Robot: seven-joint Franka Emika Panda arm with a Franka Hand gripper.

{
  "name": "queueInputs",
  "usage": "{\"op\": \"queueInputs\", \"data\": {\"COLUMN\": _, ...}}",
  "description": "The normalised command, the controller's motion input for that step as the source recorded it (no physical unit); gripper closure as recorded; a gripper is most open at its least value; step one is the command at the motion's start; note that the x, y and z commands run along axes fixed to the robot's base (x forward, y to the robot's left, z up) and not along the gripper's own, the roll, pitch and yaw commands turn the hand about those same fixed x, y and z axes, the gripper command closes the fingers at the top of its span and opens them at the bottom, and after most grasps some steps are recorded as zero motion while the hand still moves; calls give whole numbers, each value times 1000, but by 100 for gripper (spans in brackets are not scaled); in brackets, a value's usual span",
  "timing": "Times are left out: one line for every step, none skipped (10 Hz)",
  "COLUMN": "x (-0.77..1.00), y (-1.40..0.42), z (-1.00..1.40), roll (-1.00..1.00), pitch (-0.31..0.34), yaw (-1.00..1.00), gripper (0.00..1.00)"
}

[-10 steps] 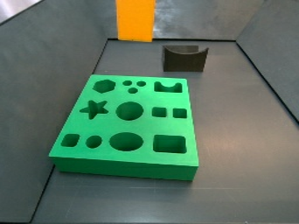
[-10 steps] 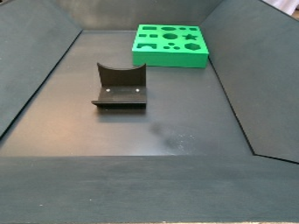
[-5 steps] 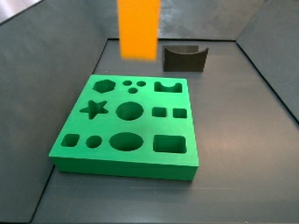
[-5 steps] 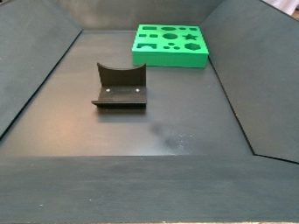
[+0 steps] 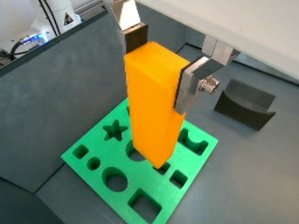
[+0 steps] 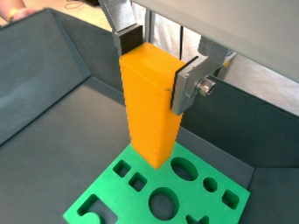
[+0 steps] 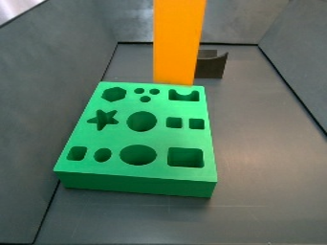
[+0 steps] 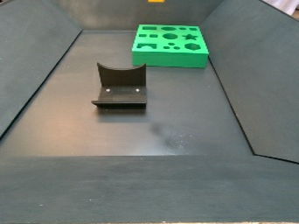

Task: Pick up the rectangle object. Move up. Move to above the board. Insert the rectangle object.
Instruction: Insert the rectangle object.

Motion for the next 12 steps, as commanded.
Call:
{"op": "queueInputs", "data": {"x": 463, "y": -311, "z": -680, "roll": 0, "pitch": 80, "yaw": 106, "gripper": 100}}
{"op": "queueInputs", "data": {"x": 334, "y": -334, "z": -703, "roll": 0, "pitch": 83, "yaw": 149, "gripper": 100}}
{"op": "queueInputs", "data": {"x": 171, "y": -291, "z": -743, "roll": 53, "pitch": 61, "yaw": 226, "gripper": 100}}
{"op": "queueInputs", "data": {"x": 63, "y": -163, "z": -431, "roll": 27, "pitch": 50, "yaw": 180, "gripper": 100}}
{"op": "queueInputs", "data": {"x": 0, "y": -54, "z": -111, "roll": 0, "pitch": 0, "yaw": 14, "gripper": 100}}
{"op": "queueInputs", "data": {"x": 54, "y": -180, "z": -337, "roll": 86, "pitch": 0, "yaw": 323, "gripper": 100}}
{"op": "queueInputs", "data": {"x": 74, "y": -169, "z": -220, "roll": 49, "pitch": 0, "yaw": 277, "gripper": 100}}
{"op": "queueInputs", "data": {"x": 0, "y": -54, "z": 0, "roll": 1, "pitch": 0, "yaw": 0, "gripper": 100}}
{"op": "queueInputs", "data": {"x": 0, "y": -111, "z": 0, "roll": 76, "pitch": 0, "yaw": 0, "gripper": 100}}
{"op": "queueInputs", "data": {"x": 63, "y": -177, "z": 74, "roll": 161, "pitch": 10, "yaw": 0, "gripper": 100}}
{"op": "queueInputs", "data": {"x": 143, "y": -157, "z": 3, "roll": 171, "pitch": 20, "yaw": 37, "gripper": 100}}
{"op": "queueInputs", "data": {"x": 114, "y": -94, "z": -29, "roll": 130, "pitch": 0, "yaw": 63, "gripper": 100}}
